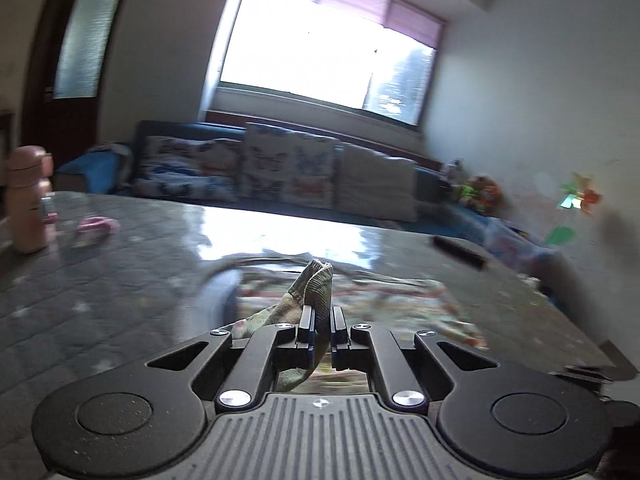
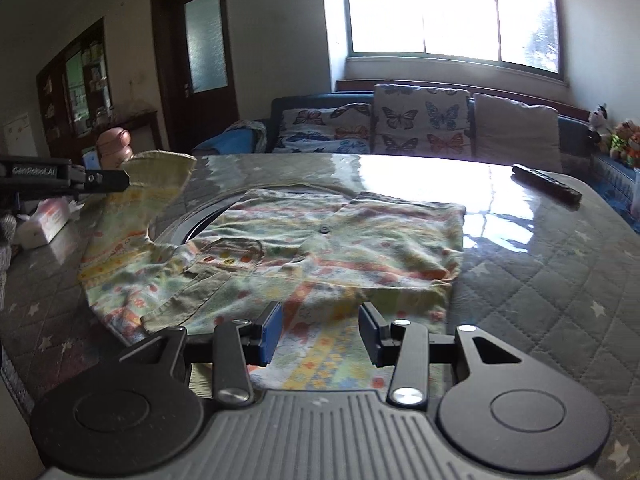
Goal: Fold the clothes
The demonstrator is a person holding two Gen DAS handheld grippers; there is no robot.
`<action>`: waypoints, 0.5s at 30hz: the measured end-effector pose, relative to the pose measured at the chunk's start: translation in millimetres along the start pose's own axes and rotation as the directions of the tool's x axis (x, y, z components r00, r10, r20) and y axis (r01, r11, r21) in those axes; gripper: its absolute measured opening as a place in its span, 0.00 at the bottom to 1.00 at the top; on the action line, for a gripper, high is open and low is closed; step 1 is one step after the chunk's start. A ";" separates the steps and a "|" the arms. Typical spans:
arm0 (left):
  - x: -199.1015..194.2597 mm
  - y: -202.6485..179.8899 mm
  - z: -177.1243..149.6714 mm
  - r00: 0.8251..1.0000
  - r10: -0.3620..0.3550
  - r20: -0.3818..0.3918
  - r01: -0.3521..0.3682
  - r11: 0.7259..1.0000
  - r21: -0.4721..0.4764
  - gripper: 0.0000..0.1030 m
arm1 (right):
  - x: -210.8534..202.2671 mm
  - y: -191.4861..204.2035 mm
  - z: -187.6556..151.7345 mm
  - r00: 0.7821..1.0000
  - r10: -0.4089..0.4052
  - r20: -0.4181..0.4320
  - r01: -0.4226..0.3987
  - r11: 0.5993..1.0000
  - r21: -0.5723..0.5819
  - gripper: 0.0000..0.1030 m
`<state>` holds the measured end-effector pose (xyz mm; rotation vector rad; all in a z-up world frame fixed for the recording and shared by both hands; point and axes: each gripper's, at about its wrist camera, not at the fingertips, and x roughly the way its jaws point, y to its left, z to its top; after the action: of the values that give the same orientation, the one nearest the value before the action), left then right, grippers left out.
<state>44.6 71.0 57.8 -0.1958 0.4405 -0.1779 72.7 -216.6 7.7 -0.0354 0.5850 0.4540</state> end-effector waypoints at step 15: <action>36.9 -74.2 -32.3 0.980 -0.171 -0.102 0.181 0.978 0.100 0.07 | -10.3 -32.6 -5.0 0.997 -0.068 0.031 0.065 0.993 0.103 0.41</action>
<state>53.8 -13.3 31.0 -0.1194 0.5052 -0.3859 76.3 -251.0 6.1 0.0497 0.5707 0.3590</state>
